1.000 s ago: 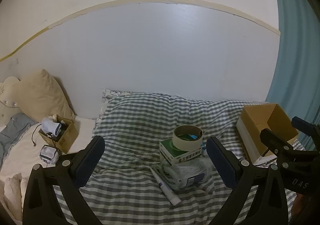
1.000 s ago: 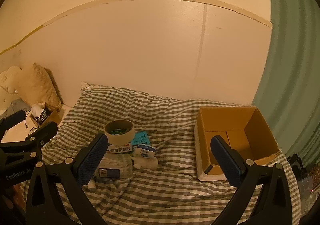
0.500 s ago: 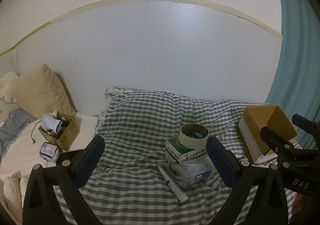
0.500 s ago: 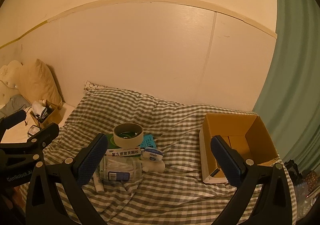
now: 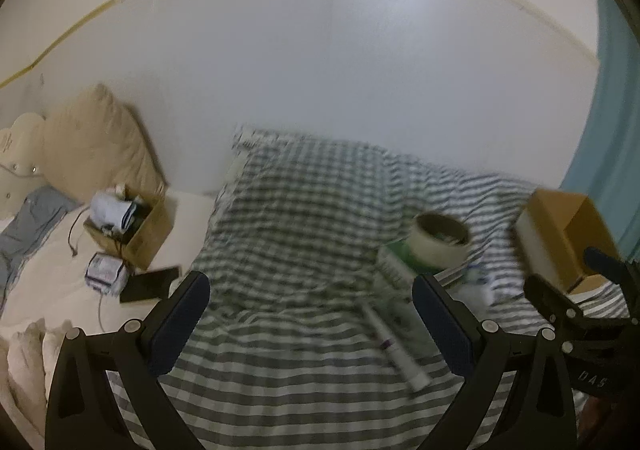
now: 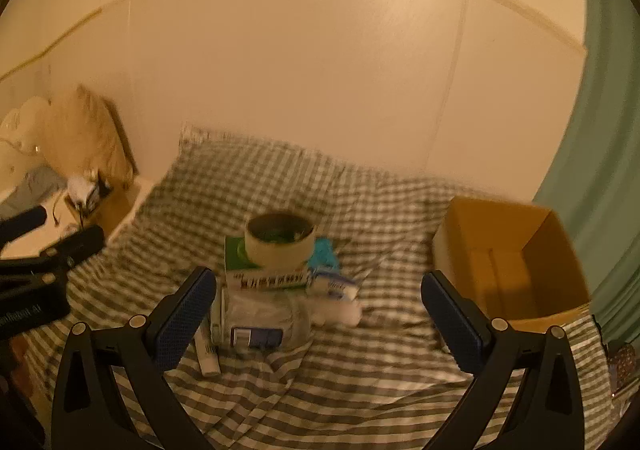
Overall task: Organize objects
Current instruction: 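Move both tools toward the pile of items on the bed, then grasp the clear cotton-swab jar with the right tool while the left tool grasps the white tube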
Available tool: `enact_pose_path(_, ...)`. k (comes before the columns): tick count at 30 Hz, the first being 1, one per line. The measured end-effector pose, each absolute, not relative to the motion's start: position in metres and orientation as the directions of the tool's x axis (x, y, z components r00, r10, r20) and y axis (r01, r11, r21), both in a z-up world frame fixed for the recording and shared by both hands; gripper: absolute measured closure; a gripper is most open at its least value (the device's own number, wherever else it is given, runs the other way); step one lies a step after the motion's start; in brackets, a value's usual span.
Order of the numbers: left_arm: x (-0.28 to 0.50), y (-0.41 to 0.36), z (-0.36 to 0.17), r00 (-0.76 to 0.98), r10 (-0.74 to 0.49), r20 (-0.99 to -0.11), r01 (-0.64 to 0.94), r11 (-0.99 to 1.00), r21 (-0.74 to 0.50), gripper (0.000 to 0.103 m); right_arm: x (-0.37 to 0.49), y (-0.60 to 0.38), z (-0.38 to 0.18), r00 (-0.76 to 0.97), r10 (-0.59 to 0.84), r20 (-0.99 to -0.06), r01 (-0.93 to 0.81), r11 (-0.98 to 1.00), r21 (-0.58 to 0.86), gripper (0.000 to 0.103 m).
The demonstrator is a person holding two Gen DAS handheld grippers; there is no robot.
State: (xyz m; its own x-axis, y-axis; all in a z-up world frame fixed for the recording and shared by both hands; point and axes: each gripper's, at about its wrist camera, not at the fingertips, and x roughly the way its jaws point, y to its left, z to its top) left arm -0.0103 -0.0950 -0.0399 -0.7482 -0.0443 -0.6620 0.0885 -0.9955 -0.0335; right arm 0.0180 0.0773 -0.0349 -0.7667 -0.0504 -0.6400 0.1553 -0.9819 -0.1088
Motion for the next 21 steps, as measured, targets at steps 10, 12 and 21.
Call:
enact_pose_path(10, -0.029, -0.103, -0.087, -0.662, -0.082, -0.745, 0.113, -0.994, 0.008, 0.0, -0.024, 0.047, -0.123, -0.6, -0.093, -0.795, 0.246, -0.967, -0.072, 0.0)
enact_pose_path(12, -0.031, -0.099, -0.093, -0.651, -0.089, -0.754, 0.108, -0.994, 0.025, 0.0, -0.028, 0.049, -0.13, -0.582, -0.118, -0.805, 0.244, -0.969, -0.035, 0.0)
enact_pose_path(21, -0.037, -0.085, -0.111, -0.615, -0.096, -0.783, 0.083, -0.995, 0.057, 0.0, -0.045, 0.063, -0.14, -0.525, -0.211, -0.824, 0.23, -0.968, 0.101, 0.008)
